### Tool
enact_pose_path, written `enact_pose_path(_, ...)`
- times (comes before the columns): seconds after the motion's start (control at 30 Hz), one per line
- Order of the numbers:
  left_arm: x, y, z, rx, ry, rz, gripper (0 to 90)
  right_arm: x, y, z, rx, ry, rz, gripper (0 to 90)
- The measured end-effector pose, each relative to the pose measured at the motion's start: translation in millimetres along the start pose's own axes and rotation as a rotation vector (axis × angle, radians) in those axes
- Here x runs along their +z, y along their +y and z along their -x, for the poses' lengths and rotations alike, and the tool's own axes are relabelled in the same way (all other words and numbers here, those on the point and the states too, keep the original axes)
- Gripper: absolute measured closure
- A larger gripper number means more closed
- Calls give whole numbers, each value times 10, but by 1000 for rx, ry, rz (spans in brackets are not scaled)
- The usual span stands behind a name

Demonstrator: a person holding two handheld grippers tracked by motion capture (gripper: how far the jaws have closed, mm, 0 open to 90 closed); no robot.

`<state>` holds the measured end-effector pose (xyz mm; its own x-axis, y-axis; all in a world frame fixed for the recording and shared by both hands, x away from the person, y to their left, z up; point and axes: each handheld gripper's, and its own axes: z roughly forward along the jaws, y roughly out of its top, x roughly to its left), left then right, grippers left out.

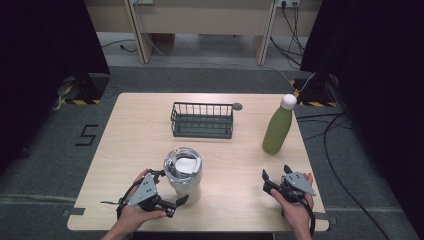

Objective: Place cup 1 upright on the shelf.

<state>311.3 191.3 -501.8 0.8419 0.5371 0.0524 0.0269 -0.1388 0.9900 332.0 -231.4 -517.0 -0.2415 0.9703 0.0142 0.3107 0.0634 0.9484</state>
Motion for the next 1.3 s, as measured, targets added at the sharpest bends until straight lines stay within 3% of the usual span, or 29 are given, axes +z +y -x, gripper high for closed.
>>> enact_pose_path(0.13, 102, -25, 10, -8, -17, -9, 0, 0, -3, 4, 0, 1, -1, 181)
enact_pose_path(0.43, 210, -45, 2, 3, -12, -14, 0, -1, -6, 11, -1, -2, -2, 181)
enact_pose_path(0.73, 249, -43, -14, 7, 2, -3, 73, -1, -7, 12, -2, -3, -3, 181)
enact_pose_path(1.3, 253, -53, -29, -15, -8, 10, 95, 8, -11, 6, -6, -4, -4, 181)
